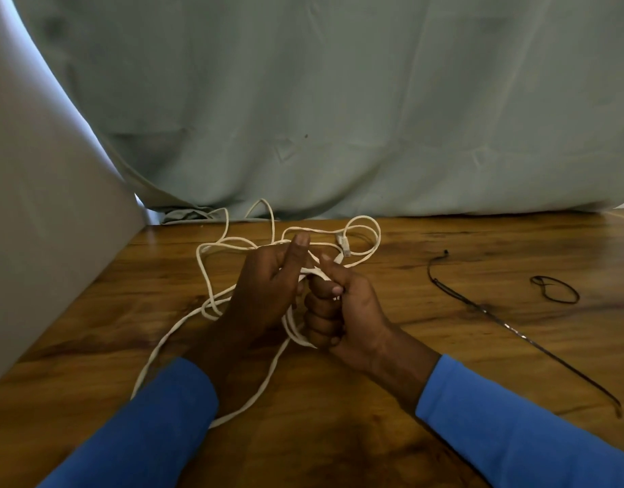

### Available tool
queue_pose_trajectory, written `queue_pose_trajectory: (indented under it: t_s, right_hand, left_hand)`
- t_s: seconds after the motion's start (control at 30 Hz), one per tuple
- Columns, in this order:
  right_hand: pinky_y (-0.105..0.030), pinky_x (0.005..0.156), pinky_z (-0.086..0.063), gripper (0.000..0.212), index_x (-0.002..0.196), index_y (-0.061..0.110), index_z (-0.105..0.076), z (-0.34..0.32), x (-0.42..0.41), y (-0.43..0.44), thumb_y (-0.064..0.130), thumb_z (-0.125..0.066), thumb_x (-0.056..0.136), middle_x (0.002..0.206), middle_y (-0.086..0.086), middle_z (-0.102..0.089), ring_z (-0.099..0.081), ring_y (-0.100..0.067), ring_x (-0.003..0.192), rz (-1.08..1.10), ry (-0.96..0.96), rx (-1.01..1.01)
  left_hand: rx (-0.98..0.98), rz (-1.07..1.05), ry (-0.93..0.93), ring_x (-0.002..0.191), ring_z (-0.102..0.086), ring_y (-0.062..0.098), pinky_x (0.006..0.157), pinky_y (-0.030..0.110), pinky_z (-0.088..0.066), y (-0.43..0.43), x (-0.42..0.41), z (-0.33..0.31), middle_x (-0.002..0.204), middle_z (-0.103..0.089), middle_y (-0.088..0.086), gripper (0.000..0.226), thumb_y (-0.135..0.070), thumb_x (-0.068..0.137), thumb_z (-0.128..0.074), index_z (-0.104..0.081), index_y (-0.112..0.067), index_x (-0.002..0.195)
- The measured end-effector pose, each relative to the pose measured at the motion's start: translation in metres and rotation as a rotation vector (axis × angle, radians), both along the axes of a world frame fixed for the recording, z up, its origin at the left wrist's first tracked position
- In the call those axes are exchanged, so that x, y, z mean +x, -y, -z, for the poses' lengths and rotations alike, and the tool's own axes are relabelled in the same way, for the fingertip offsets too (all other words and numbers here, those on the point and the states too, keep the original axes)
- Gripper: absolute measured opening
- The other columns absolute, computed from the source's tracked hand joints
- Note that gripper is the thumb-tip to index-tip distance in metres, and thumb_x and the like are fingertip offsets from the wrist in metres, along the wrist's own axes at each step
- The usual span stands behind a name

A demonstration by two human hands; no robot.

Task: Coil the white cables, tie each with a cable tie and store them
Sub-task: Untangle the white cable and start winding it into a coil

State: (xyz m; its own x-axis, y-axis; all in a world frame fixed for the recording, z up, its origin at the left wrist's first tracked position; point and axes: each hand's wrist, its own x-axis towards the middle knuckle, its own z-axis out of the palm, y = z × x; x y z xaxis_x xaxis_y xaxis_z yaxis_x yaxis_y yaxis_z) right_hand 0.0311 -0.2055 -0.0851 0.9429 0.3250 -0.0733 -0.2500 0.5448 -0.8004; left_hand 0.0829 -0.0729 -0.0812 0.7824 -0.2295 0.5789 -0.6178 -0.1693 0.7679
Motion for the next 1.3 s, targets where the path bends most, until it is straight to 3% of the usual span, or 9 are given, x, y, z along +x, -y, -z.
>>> queue_pose_trajectory:
  t_s: [0.27,0.43,0.53,0.7,0.77,0.9,1.0,1.13,1.3]
  right_hand:
    - [-0.014,0.039,-0.012,0.061,0.048,0.026,-0.037,-0.021,0.016,0.035,0.041,-0.031,0.107,0.040,0.009,-0.019,-0.008,-0.010,0.035,0.066,0.066,0.278]
    - [-0.020,0.041,-0.012,0.052,0.053,0.024,-0.037,-0.024,0.011,0.037,0.040,-0.036,0.103,0.042,0.007,-0.019,-0.011,-0.011,0.036,-0.063,0.113,0.370]
    - [-0.021,0.040,-0.016,0.046,0.053,0.023,-0.037,-0.027,0.013,0.040,0.033,-0.037,0.098,0.039,0.007,-0.026,-0.015,-0.010,0.033,0.107,0.164,0.462]
    - [-0.021,0.036,-0.020,0.031,0.047,0.022,-0.039,-0.047,0.019,0.081,0.021,-0.044,0.078,0.040,0.008,-0.026,-0.023,-0.008,0.030,0.477,0.231,0.609]
    - [-0.017,0.037,-0.021,0.030,0.046,0.022,-0.038,-0.052,0.021,0.103,0.021,-0.043,0.075,0.040,0.008,-0.025,-0.022,-0.008,0.029,0.599,0.223,0.670]
    - [-0.016,0.040,-0.022,0.048,0.053,0.023,-0.035,-0.045,0.030,0.127,0.024,-0.032,0.101,0.041,0.008,-0.026,-0.022,-0.009,0.031,0.784,0.164,0.708]
    - [-0.022,0.047,-0.025,0.044,0.064,0.024,-0.035,-0.038,0.039,0.127,0.029,-0.028,0.107,0.043,0.008,-0.030,-0.026,-0.010,0.033,0.847,0.163,0.636]
    - [-0.026,0.050,-0.028,0.040,0.072,0.021,-0.038,-0.029,0.049,0.110,0.027,-0.033,0.111,0.045,0.007,-0.035,-0.031,-0.009,0.035,0.931,0.227,0.341]
    - [-0.032,0.053,-0.036,0.038,0.083,0.015,-0.048,-0.009,0.044,0.085,0.040,-0.038,0.109,0.063,0.002,-0.046,-0.043,-0.010,0.055,0.976,0.596,-0.591]
  left_hand:
    - [0.513,-0.292,0.421,0.056,-0.057,0.010,0.054,0.031,-0.037,-0.044,0.007,-0.018,0.063,-0.061,-0.007,0.037,-0.049,0.105,-0.036,-0.066,-0.028,0.102]
    - [0.518,-0.343,0.579,0.084,-0.074,0.019,0.069,0.025,-0.051,-0.030,0.007,-0.012,0.105,-0.079,-0.001,0.033,-0.032,0.104,-0.049,-0.071,-0.023,0.126]
    - [0.612,-0.235,0.581,0.093,-0.076,0.019,0.074,0.035,-0.060,-0.021,0.000,-0.012,0.114,-0.079,-0.002,0.042,-0.044,0.103,-0.044,-0.068,-0.028,0.134]
    - [0.962,-0.092,0.347,0.084,-0.060,0.008,0.076,0.031,-0.047,-0.008,-0.006,-0.013,0.094,-0.066,-0.012,0.054,-0.062,0.102,-0.030,-0.056,-0.037,0.142]
    - [0.945,-0.100,0.360,0.095,-0.063,0.009,0.081,0.030,-0.048,-0.007,-0.006,-0.014,0.111,-0.071,-0.011,0.053,-0.061,0.103,-0.030,-0.055,-0.038,0.143]
    - [0.974,-0.076,0.453,0.124,-0.062,0.015,0.101,0.038,-0.049,-0.006,-0.007,-0.014,0.143,-0.064,-0.010,0.059,-0.058,0.097,-0.023,-0.049,-0.044,0.149]
    - [1.107,-0.025,0.538,0.128,-0.055,0.014,0.106,0.038,-0.036,0.005,-0.009,-0.009,0.144,-0.059,-0.012,0.058,-0.052,0.100,-0.020,-0.039,-0.044,0.154]
    - [0.954,-0.004,0.719,0.087,-0.066,0.018,0.074,0.033,-0.041,0.016,-0.019,-0.007,0.101,-0.071,-0.006,0.050,-0.045,0.098,-0.032,-0.065,-0.033,0.132]
    - [0.704,-0.071,0.920,0.077,-0.071,0.019,0.062,0.034,-0.055,0.010,-0.026,-0.012,0.096,-0.077,0.000,0.026,-0.025,0.096,-0.063,-0.076,-0.017,0.116]
